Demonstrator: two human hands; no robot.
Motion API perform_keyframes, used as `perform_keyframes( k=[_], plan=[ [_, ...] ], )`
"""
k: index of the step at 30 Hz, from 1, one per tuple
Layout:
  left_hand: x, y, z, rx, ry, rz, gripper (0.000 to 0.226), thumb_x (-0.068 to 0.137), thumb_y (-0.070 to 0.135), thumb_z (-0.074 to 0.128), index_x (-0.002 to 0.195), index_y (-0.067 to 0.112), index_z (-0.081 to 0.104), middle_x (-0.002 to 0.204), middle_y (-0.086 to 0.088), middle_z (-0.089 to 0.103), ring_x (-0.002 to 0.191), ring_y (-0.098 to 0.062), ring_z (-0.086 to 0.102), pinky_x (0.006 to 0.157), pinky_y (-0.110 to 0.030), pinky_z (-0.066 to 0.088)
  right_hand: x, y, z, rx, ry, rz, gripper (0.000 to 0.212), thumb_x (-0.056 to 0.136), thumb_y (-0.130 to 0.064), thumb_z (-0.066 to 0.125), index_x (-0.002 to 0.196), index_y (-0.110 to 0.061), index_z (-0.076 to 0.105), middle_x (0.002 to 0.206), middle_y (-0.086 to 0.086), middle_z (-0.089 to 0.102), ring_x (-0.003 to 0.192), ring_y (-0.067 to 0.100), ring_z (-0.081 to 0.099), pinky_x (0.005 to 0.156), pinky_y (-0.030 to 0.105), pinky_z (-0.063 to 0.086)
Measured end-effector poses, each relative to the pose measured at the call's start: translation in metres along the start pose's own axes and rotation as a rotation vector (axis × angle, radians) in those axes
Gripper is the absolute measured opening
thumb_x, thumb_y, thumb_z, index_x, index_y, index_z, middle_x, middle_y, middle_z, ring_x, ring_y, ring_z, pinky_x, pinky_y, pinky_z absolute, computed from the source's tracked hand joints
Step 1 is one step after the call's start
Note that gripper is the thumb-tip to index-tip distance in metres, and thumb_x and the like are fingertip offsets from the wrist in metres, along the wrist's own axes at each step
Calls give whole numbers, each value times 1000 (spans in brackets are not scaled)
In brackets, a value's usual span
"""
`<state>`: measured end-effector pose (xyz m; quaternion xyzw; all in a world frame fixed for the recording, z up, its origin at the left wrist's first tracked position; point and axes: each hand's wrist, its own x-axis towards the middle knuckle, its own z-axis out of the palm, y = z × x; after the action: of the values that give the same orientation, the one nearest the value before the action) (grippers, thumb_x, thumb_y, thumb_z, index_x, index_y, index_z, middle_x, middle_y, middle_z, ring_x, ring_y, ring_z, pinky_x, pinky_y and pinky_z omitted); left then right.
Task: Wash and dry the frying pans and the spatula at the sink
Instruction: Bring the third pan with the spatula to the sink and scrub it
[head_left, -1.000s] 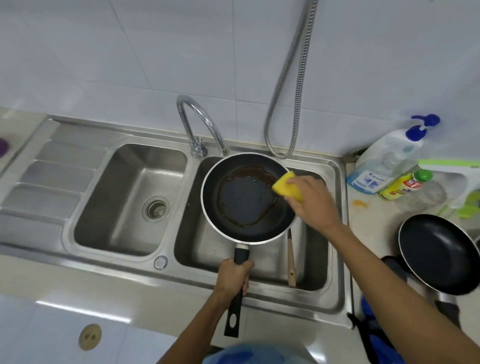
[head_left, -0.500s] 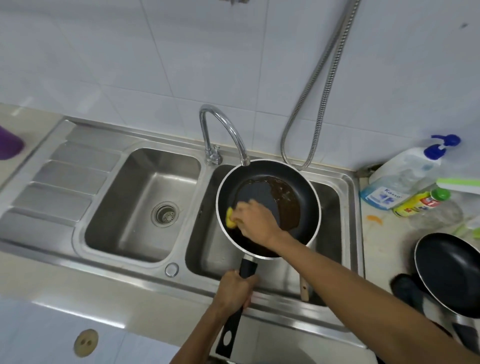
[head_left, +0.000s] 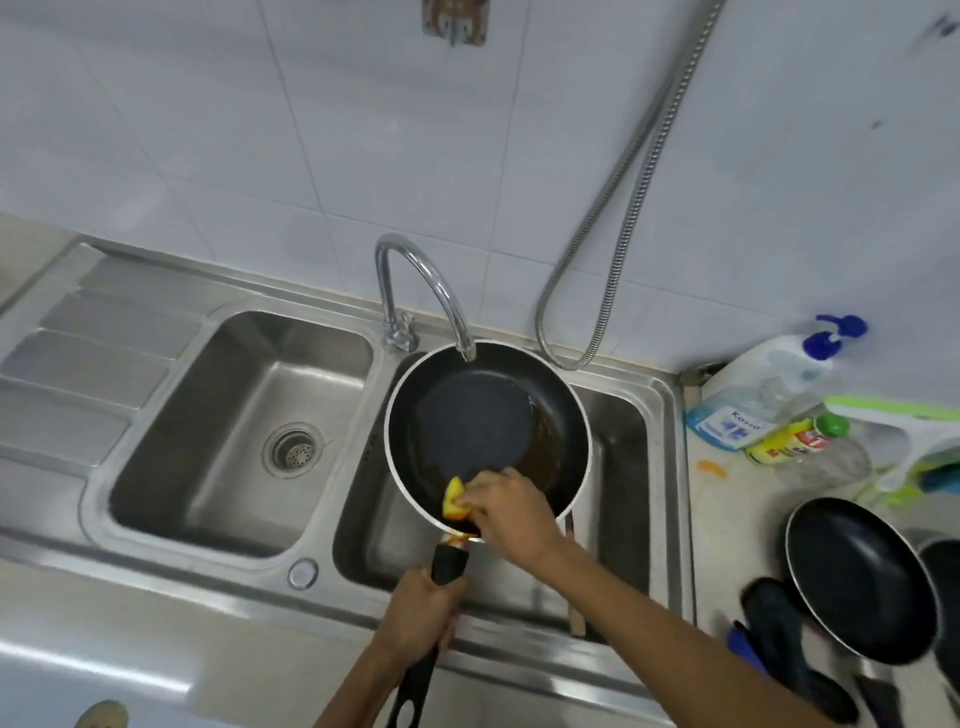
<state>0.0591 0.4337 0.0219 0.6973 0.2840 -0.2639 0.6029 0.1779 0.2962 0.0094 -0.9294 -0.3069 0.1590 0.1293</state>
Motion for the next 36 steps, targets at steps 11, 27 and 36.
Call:
perform_keyframes(
  k=[11,27,36],
  plan=[
    [-6,-1,-8,-4,-56,-6,33,85,7,62,56,11,48,44,-10,45,34,-20,39,44,-28,34,53,76,-69,-304,130,322,30,93,-23,59,123,-25,63,120,6,61,104,35,56,85,43,51],
    [-13,7,-8,83,-68,-9,32,83,15,63,53,13,52,45,-10,50,35,-19,44,45,-27,39,94,69,-63,-225,83,338,35,90,-21,62,125,-26,61,125,9,53,111,38,54,88,47,49],
    [3,16,-2,56,-78,-13,36,86,12,59,51,10,49,42,-10,48,32,-20,41,43,-26,38,0,12,-23,13,-128,177,25,86,-22,62,109,-33,64,115,2,55,105,35,60,82,39,50]
  ],
)
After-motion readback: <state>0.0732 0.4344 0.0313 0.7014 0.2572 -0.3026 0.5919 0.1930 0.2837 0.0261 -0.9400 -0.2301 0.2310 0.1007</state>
